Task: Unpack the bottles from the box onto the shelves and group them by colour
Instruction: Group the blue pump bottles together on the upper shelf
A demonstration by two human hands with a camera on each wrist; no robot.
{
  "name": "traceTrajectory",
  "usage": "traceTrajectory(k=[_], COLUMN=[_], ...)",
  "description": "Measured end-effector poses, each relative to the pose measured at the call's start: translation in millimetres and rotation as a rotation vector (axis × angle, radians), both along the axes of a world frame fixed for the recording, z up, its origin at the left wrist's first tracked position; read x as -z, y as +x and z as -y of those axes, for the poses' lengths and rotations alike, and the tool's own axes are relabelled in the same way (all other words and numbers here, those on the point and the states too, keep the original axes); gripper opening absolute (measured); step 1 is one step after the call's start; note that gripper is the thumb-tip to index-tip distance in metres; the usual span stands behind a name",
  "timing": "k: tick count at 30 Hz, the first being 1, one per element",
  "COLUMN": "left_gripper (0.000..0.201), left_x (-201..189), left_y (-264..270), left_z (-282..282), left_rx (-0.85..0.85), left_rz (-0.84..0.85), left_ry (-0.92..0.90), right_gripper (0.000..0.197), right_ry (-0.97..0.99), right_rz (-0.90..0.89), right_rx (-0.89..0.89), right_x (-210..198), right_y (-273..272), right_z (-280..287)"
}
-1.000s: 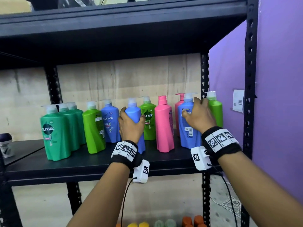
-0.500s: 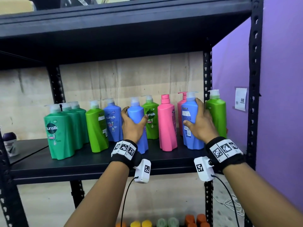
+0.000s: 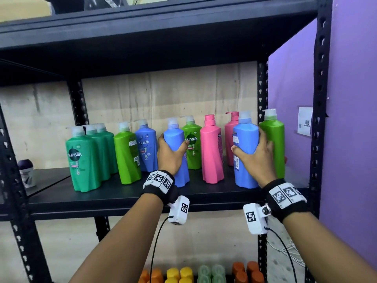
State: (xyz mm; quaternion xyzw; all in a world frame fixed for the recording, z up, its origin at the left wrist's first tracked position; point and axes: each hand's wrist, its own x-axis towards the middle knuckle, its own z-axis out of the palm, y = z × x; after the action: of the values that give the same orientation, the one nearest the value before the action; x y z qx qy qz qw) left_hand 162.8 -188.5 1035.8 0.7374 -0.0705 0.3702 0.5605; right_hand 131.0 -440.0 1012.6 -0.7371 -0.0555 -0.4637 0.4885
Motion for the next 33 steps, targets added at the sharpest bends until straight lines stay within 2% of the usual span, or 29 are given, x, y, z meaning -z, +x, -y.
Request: traceTrajectory(k=[6,13,18,23,30,33], left_gripper=[0.053,0.058,0.055,0.049,0.058,0.055], left_x=[8,12,14,13,11,12], left_y=[-18,-41,-59,-74,-83,-85], left_z=[-3,-14,-25,-47,-95,-114], left_rx=[-0.018,0.029,0.04,0.0,-0.114,-0.146], left_rz=[0.14,0.19,0.23,0.306,0.325,0.314], left_ry=[-0.101,-0.194,-0.266,-0.275,-0.226,-0.229], right_gripper=[0.083,0.078,0.06,0.074,0.075,0.079], right_ry=[0.111,0.229,0.24,0.276,0.222,0.231], right_rz=[0.111,0.239,0.274,0.326,0.324,0.279], right_rx=[-0.182,-0.335,-0.413,-0.511,-0.592,-0.638], right_x=[5,11,5,-2,-7,-6], right_y=[-15,-40,-55,-57,-49,-45], right_z=[-9,-37,-66,-99,-152,-173])
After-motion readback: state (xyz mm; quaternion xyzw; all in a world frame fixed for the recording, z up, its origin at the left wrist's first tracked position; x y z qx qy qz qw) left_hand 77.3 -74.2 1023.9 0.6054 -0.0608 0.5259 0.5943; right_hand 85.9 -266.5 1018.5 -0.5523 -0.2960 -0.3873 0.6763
